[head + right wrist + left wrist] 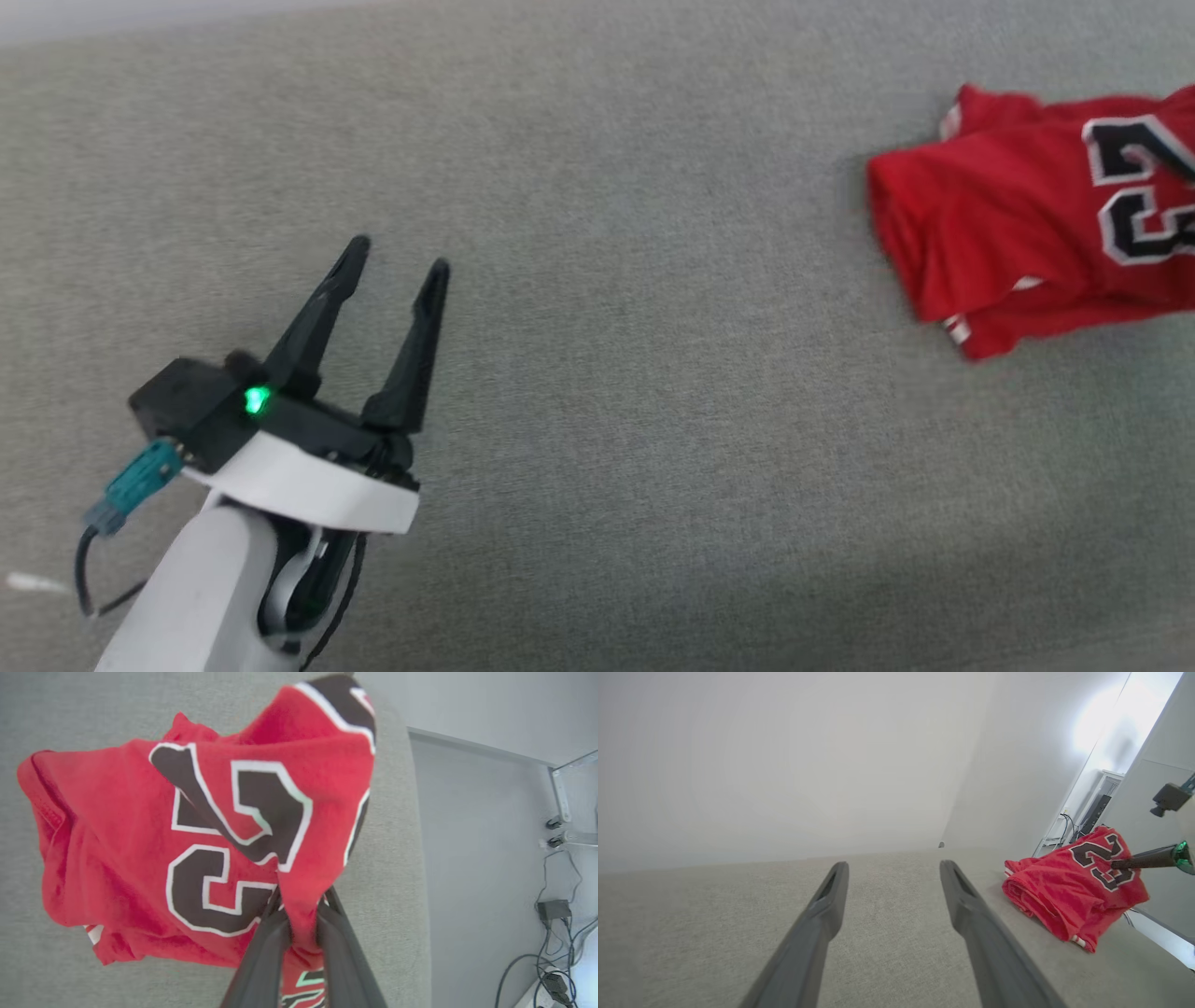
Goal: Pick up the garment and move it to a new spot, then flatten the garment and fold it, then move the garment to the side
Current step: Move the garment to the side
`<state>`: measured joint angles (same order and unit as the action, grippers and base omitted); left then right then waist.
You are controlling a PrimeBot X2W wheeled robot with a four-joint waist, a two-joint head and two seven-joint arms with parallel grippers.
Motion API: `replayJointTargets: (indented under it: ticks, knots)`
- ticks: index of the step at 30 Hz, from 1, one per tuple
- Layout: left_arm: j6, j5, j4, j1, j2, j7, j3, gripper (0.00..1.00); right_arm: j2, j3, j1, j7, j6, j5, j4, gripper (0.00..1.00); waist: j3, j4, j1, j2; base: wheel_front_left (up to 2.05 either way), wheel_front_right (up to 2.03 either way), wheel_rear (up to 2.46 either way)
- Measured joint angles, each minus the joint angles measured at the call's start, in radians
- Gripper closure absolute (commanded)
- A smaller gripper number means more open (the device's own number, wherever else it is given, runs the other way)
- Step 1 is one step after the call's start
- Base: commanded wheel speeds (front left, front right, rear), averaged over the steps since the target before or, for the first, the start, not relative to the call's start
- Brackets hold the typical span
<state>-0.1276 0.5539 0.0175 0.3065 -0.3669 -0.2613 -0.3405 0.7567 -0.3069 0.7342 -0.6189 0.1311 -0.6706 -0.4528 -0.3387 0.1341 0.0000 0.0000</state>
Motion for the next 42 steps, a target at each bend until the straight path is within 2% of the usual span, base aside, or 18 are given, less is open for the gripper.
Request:
replayJointTargets:
  ticks: [12,19,27,29,30,31,32,42]
  knots:
    - [0.000,0.009,0.001,0.148,-0.015,0.000,-0.141,0.00,0.020,0.063,0.162,0.193,0.000,0.250,-0.221,1.00,-0.097,0.035,0.0000,0.0000,0.00,0.00,0.00]
    - [0.000,0.018,0.010,0.196,-0.022,0.000,-0.182,0.00,-0.042,0.127,0.223,0.278,0.000,0.395,-0.380,1.00,-0.135,0.016,0.0000,0.0000,0.00,0.00,0.00]
    - [0.000,0.026,0.019,0.213,-0.026,0.000,-0.184,0.00,-0.102,0.212,0.266,0.375,0.000,0.492,-0.529,1.00,-0.156,-0.024,0.0000,0.0000,0.00,0.00,0.00]
    - [0.000,0.029,0.018,0.213,-0.031,0.000,-0.172,0.00,-0.107,0.216,0.280,0.392,0.000,0.523,-0.549,0.85,-0.157,-0.027,0.0000,0.0000,0.00,0.00,0.00]
    - [0.000,0.032,0.017,0.212,-0.032,0.000,-0.166,0.00,-0.109,0.223,0.287,0.401,0.000,0.527,-0.559,0.73,-0.157,-0.028,0.0000,0.0000,0.00,0.00,0.00]
    - [0.000,0.037,0.015,0.212,-0.031,0.000,-0.158,0.00,-0.111,0.233,0.292,0.413,0.000,0.528,-0.565,0.12,-0.156,-0.028,0.0000,0.0000,0.00,0.00,0.00]
    - [0.000,0.041,0.011,0.210,-0.029,0.000,-0.148,0.00,-0.112,0.238,0.300,0.422,0.000,0.533,-0.572,0.00,-0.154,-0.029,0.0000,0.0000,0.00,0.00,0.00]
    - [0.000,0.043,0.007,0.171,-0.017,0.000,-0.079,0.00,-0.114,0.244,0.353,0.493,0.000,0.550,-0.606,0.00,-0.118,-0.027,0.0000,0.0000,0.00,0.00,0.00]
